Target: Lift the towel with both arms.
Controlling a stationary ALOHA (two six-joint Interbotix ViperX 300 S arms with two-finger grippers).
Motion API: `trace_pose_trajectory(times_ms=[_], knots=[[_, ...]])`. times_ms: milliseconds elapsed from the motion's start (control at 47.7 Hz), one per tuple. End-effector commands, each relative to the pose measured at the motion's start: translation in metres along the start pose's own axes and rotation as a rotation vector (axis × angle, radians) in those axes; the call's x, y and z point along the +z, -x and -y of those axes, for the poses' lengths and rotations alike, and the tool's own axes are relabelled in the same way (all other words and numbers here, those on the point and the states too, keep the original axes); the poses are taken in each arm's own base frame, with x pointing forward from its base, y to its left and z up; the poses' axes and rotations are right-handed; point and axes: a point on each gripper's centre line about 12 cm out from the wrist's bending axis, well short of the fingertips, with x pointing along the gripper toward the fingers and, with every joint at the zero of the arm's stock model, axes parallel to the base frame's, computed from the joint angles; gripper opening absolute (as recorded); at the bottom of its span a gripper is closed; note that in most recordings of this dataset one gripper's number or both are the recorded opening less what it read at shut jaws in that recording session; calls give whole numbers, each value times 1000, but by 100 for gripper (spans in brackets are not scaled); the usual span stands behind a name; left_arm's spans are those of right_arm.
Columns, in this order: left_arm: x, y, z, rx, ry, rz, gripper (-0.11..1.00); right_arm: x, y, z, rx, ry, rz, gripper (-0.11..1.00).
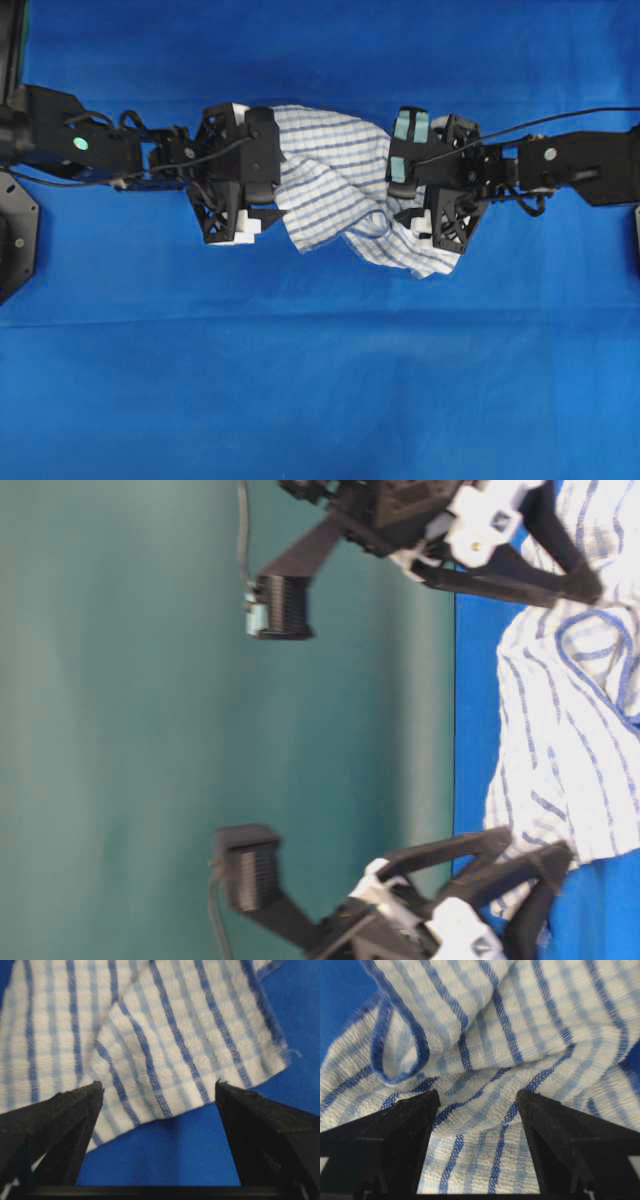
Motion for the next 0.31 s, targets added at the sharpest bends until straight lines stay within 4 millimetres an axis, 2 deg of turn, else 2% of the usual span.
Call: trace_pose_trajectory(times_ms=[0, 293], knots=[[7, -2, -2, 7, 3, 25, 88, 10, 1, 0, 5, -6, 36, 66], [9, -3, -2, 8, -1, 31, 87, 9, 0, 0, 5, -9, 33, 64]])
